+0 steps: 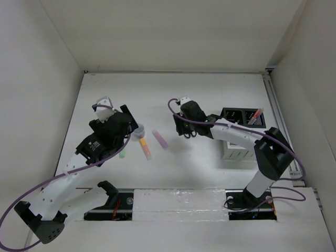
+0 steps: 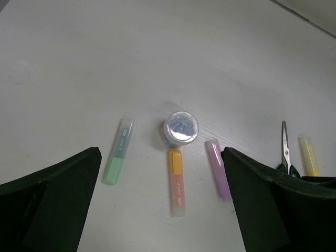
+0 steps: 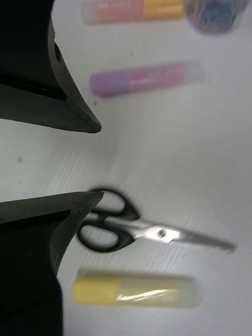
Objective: Sort the stationery into containers
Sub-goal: Pick up the stationery from the center of the board.
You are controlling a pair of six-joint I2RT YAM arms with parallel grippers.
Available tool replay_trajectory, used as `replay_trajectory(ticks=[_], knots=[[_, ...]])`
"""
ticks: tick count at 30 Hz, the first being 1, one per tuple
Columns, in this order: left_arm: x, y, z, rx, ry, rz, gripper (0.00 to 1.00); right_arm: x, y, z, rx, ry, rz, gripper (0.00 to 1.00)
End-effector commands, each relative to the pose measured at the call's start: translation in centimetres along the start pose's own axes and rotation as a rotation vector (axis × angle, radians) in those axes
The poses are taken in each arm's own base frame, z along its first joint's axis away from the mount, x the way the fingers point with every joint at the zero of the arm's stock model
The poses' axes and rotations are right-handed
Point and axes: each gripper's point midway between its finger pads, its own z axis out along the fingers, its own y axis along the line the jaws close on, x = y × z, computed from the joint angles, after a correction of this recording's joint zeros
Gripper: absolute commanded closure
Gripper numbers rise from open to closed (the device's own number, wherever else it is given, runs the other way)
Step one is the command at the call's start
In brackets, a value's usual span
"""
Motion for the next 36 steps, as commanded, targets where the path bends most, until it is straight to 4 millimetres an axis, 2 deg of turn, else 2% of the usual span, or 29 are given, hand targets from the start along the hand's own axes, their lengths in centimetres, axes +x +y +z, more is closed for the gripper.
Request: replay_trajectory(ticks=[1,2,4,5,6,9,10,11,12,13,15,18,19,20,21,25,26,27,28,32,36], knots=[[-2.3,2.5,-1.1,-0.101,-0.093,-0.129,0.01,-5.4,5.8,-0.7,-0.124,-0.129,-0.057,0.45],[-2.3,3.1,-1.3,-0.116,-0.096,-0.137,0.01,-6.7,7.2,-0.4,-0.142,-0.148,-0.064,0.41],[-3.0,3.9,-1.8,-0.138,-0.129,-0.175,0.01,-7.4,9.9,-0.2,-0.19,-0.158,-0.089,0.3],[-3.5,4.1,-2.2,-0.138,-0.145,-0.214,0.01,-9.2,11.4,-0.6,-0.224,-0.192,-0.101,0.26],[-4.0,4.6,-2.7,-0.132,-0.162,-0.241,0.01,-8.8,12.1,0.4,-0.226,-0.171,-0.111,0.24],[-5.1,5.9,-4.1,-0.112,-0.208,-0.302,0.01,-10.1,15.8,1.3,-0.301,-0.186,-0.144,0.18],[-5.3,6.3,-4.3,-0.11,-0.227,-0.319,0.01,-10.3,16.3,1.6,-0.313,-0.186,-0.154,0.15],[-5.7,6.3,-4.7,-0.095,-0.239,-0.343,0.01,-10.2,17.4,1.7,-0.342,-0.182,-0.164,0.12],[-5.7,6.5,-4.8,-0.086,-0.247,-0.347,0.01,-10.9,18.6,1.5,-0.368,-0.198,-0.178,0.1],[-6.0,6.8,-5.2,-0.066,-0.264,-0.368,0.01,-10.8,18.9,2.6,-0.368,-0.198,-0.178,0.09],[-6.3,6.8,-5.3,-0.056,-0.272,-0.374,0.01,-10.5,20.3,3.1,-0.384,-0.199,-0.202,0.09],[-6.0,6.4,-5.0,-0.061,-0.257,-0.349,0.01,-10.5,20.7,5.0,-0.338,-0.187,-0.234,0.08],[-5.8,6.3,-4.8,-0.068,-0.252,-0.331,0.01,-11.3,21.0,5.2,-0.331,-0.206,-0.23,0.08],[-5.5,5.9,-4.4,-0.073,-0.236,-0.313,0.01,-10.5,20.9,6.5,-0.322,-0.181,-0.245,0.08],[-5.3,5.8,-4.2,-0.079,-0.231,-0.305,0.01,-9.9,20.8,7.0,-0.313,-0.152,-0.251,0.08],[-5.2,5.1,-3.9,-0.07,-0.213,-0.279,0.01,-10.0,20.1,9.0,-0.236,-0.14,-0.251,0.08],[-5.2,5.1,-3.9,-0.071,-0.213,-0.269,0.01,-10.5,20.3,9.0,-0.238,-0.15,-0.249,0.08],[-5.3,5.0,-3.9,-0.067,-0.217,-0.267,0.01,-9.6,20.1,9.6,-0.23,-0.125,-0.255,0.08],[-5.0,5.0,-3.7,-0.065,-0.207,-0.26,0.01,-9.8,20.6,9.3,-0.23,-0.135,-0.258,0.08],[-5.3,4.8,-3.9,-0.052,-0.219,-0.271,0.01,-8.7,19.8,10.1,-0.193,-0.101,-0.266,0.09],[-5.2,4.7,-3.9,-0.045,-0.212,-0.271,0.01,-8.1,19.9,10.6,-0.202,-0.089,-0.269,0.12]])
